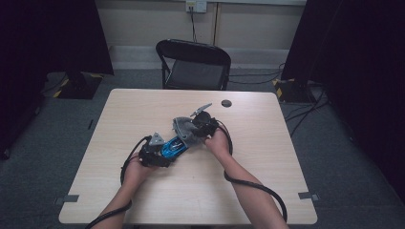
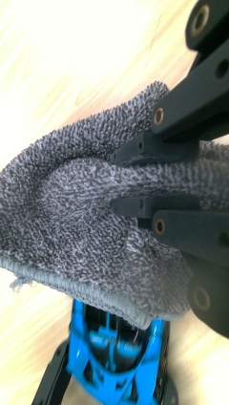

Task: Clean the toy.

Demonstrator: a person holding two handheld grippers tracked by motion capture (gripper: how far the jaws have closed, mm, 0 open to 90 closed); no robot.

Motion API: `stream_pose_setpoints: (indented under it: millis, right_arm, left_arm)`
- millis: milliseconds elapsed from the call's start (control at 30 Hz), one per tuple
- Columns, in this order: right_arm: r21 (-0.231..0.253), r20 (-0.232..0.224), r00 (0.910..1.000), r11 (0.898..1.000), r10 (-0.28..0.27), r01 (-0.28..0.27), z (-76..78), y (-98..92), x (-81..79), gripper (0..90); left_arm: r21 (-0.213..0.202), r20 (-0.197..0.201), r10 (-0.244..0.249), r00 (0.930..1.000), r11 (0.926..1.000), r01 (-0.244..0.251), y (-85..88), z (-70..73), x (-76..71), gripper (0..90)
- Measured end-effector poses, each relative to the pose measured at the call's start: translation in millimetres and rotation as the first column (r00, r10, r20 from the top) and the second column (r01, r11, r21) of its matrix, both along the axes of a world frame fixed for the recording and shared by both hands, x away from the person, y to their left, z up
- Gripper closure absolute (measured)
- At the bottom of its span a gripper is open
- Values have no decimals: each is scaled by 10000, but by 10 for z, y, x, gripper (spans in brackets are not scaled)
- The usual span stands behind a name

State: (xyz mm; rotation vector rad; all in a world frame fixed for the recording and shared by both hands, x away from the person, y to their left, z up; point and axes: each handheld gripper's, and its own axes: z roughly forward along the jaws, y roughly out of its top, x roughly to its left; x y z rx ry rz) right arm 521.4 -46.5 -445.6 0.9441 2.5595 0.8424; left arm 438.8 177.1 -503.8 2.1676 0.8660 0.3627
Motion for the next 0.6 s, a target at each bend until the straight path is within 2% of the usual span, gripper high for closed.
stream_pose_setpoints:
  millis: [100,167,267,367,600]
  right_arm:
    - [204,-56,9999,9997,-129,130,-17,-50,14,784]
    - [164,1,9999,9998,-140,140,-19,-56,11,784]
    - [-142,70,9999,9998,-148,149,-31,-59,14,784]
    - [166,-53,9997,9996,-233,233,-50,-97,31,784]
    - [37,-81,9989,9989,-465,465,-55,-183,39,783]
  left_arm:
    - [-16,-2,1,10000,10000,-1,-1,-1,0,240]
    - [2,4,-3,10000,10000,3,0,0,0,240]
    - [-13,-3,4,10000,10000,-4,-1,0,-1,240]
    - [-5,5,3,10000,10000,-3,-1,0,0,240]
    - [4,6,-1,10000,10000,1,0,0,0,240]
